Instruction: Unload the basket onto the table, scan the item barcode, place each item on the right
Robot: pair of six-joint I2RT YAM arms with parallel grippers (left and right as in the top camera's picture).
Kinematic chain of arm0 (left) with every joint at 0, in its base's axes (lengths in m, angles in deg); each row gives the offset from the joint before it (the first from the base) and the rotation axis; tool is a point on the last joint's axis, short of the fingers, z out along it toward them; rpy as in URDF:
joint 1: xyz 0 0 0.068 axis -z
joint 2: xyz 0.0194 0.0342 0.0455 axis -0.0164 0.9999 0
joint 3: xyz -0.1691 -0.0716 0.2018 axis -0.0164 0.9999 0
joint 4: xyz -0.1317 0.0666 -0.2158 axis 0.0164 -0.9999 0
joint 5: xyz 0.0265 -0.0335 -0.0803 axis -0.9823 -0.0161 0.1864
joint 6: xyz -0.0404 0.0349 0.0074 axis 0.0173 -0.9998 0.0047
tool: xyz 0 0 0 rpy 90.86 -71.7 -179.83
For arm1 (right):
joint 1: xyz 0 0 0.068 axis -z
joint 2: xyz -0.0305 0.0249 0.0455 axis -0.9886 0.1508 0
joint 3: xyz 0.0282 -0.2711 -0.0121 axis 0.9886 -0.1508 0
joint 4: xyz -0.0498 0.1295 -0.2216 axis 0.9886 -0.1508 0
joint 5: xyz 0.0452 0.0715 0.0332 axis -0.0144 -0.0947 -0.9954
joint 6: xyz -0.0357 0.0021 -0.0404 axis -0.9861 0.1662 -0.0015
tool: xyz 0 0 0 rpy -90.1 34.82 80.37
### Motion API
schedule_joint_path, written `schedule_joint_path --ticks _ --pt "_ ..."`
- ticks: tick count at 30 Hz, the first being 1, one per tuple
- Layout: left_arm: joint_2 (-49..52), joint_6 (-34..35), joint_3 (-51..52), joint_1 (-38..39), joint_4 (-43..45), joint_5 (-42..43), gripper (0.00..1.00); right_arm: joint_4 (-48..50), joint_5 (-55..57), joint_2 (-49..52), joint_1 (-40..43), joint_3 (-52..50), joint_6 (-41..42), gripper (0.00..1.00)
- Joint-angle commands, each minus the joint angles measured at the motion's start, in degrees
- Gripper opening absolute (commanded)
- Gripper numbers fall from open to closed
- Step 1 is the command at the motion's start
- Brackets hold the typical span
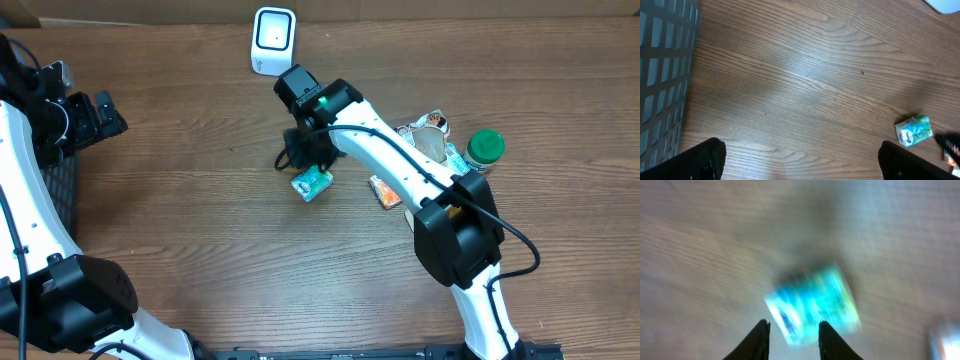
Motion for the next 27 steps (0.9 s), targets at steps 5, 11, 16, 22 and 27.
schedule_joint_path --ticks 5,11,16,22,27 --pt "-0.15 -1.09 -0.15 0.39 0.02 0.66 1.00 -4.48 6.29 -0.42 -0.04 -7.63 7.28 0.17" --pt "-0.15 -1.07 -0.15 0.39 0.02 0.66 1.00 5.66 6.34 -0.24 0.87 -15.45 8.83 0.15" --pt "-0.15 -1.09 -0.15 0.39 0.02 0.66 1.00 15.10 6.71 -0.24 1.03 -15.43 1.66 0.15" --pt "-0.15 -1.07 -0.15 0.39 0.02 0.66 1.00 16.48 1.55 -0.33 3.17 -11.78 -5.35 0.21" --pt "-0.15 -1.09 -0.15 0.39 0.02 0.66 1.00 11.13 -9.64 -0.48 6.10 -6.69 -5.57 0.24"
